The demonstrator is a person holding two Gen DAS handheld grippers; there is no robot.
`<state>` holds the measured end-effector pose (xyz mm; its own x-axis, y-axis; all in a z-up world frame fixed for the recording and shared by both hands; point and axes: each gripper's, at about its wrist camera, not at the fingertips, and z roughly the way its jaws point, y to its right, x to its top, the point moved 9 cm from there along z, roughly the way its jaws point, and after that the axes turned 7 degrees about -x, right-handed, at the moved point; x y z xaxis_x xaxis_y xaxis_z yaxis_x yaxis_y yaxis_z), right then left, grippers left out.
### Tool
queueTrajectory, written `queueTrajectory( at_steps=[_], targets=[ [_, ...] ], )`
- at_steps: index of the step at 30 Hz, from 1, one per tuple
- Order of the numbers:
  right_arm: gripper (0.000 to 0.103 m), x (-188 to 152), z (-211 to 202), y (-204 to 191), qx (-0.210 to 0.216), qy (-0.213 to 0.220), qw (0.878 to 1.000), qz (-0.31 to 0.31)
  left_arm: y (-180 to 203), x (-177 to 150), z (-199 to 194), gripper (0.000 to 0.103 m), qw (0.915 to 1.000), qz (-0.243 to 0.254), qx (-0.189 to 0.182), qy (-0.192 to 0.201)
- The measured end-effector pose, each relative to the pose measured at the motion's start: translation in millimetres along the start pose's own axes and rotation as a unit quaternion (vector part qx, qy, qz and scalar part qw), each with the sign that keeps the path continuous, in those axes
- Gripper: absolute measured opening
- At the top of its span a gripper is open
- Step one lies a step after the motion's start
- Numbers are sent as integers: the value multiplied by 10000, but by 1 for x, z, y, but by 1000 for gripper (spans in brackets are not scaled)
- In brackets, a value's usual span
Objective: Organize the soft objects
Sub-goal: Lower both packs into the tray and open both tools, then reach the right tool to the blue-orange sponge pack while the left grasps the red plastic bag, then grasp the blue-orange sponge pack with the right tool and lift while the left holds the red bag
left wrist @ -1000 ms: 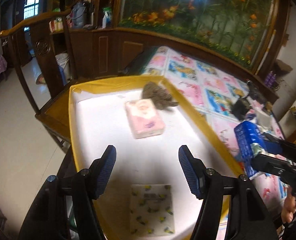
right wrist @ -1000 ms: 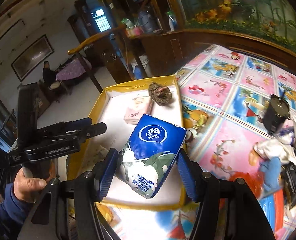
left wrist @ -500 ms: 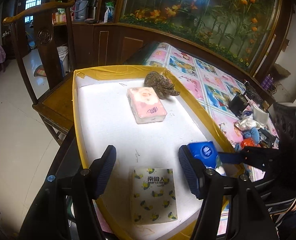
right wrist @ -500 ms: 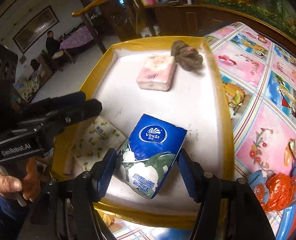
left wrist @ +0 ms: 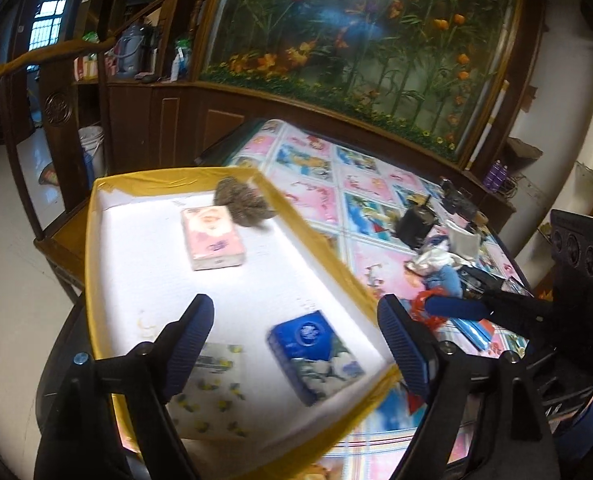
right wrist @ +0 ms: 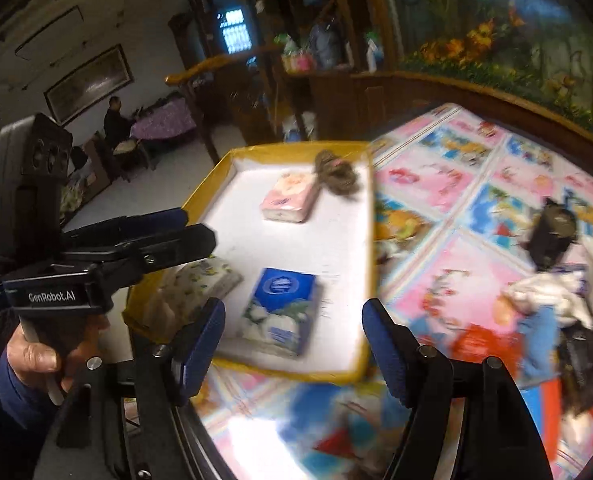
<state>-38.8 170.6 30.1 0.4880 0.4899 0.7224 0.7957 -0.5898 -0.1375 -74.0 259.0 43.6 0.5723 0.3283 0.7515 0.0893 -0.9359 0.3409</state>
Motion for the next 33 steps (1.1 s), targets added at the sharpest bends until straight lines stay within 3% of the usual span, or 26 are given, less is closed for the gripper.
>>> queueTrajectory(
  at_steps=[4,8,12,15,19,26,31,33],
  targets=[
    [76,-17,-32,60,-304,260,9984,396,36,-9,13,86,9989,234,-357,-207],
    [76,-39,-51,124,-600,330,9928,986,71,-21,29,89,9976,339,-487,-370],
    [76,-61,-68,168,-688,428,9866,1418,97,-28,50,89,9947,148,-845,-566],
    [76,-74,-71,182,-556,423,9845,1610,113,-35,76,89,9903,261,-824,-1092],
    [76,-80,-67,181,-454,250,9866,1547,135,-37,106,89,9853,871,-572,-1350],
    [76,-92,-58,190,-721,-47,9858,1518,169,-46,162,89,9612,1839,-449,-2009],
    [76,-97,-55,194,-847,-147,9845,1526,166,-53,190,89,9522,1909,-338,-2361],
    [75,-97,-56,197,-878,-154,9831,1598,166,-56,198,75,9497,1868,-346,-2488]
  ],
)
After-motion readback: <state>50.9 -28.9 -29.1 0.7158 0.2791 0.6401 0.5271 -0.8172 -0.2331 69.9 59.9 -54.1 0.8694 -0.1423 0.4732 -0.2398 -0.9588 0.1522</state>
